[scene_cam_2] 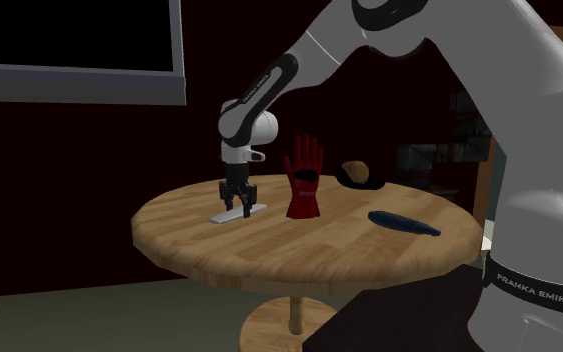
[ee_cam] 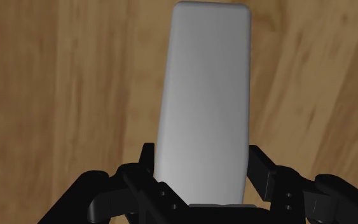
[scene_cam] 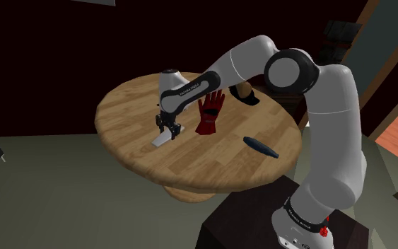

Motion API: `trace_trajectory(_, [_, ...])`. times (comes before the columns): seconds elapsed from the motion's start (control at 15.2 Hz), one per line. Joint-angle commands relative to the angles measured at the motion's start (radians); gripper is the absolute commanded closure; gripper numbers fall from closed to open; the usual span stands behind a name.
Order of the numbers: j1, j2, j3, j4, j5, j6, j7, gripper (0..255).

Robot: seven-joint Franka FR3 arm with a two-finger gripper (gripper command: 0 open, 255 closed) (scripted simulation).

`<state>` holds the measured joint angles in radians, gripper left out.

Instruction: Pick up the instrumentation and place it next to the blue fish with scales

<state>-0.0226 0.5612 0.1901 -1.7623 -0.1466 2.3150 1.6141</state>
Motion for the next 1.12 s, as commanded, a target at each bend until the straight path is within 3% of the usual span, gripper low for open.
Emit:
trace_trajectory(0.0, [-0.002,-0.017,0.003,0.004,0.004,-0.021,-0.002,255])
trace_trajectory(0.86, [-0.011,-0.110,0.018,0.042,0.029,-0.151,-0.019,255])
trace_trajectory(1.06, [-0.061,-0.167,0.008,-0.044,0.045,-0.119,-0.079,255])
